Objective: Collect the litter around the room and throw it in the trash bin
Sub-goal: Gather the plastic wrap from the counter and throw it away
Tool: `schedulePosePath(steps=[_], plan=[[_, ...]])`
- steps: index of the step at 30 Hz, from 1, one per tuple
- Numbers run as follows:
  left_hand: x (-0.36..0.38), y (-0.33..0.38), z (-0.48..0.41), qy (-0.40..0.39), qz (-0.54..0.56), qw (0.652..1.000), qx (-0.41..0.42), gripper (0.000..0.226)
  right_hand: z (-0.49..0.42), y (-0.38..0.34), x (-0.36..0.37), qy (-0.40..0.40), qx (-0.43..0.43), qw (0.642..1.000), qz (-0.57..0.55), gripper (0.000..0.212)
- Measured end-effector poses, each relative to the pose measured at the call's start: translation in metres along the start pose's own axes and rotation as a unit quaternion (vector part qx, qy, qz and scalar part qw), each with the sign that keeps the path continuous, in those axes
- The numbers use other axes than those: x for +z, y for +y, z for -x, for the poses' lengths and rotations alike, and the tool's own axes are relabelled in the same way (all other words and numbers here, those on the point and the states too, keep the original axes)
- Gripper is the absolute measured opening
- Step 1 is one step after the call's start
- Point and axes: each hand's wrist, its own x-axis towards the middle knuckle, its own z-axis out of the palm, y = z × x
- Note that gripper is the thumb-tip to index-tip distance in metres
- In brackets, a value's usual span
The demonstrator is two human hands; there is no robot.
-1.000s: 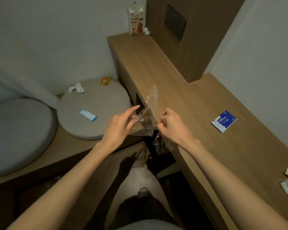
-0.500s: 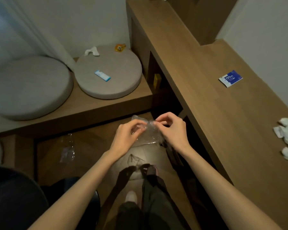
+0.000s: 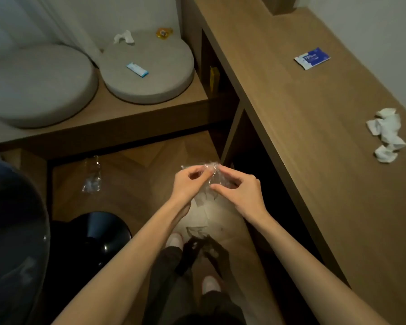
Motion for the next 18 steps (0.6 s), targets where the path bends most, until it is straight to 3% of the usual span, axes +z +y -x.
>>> schedulePosePath(steps=[3,6,8,13,15,18], plan=[[0.020,-0.024,0.006,-0.069,0.107,0.988,-0.087,0.013,0.015,0.027,0.000,0.074,-0.012,0.997,-0.029,0.036],[0.031,-0.043,0.001,-0.128,0.151,0.975,-0.101,0.021,0.014,0.055,0.003,0.139,-0.026,0.989,-0.030,0.017],[0.033,-0.057,-0.010,-0.135,0.106,0.981,-0.090,0.025,0.004,0.078,0.010,0.162,-0.019,0.987,-0.013,0.011],[0.033,-0.082,-0.044,-0.128,-0.096,0.986,0.043,0.029,-0.020,0.121,0.022,0.181,0.010,0.983,0.028,0.012],[0.052,-0.164,-0.113,-0.151,-0.144,0.976,0.067,0.037,-0.060,0.211,0.061,0.222,0.024,0.974,0.043,0.015],[0.062,-0.187,-0.139,-0.151,-0.166,0.972,0.070,0.040,-0.080,0.244,0.060,0.252,0.024,0.966,0.058,0.019]])
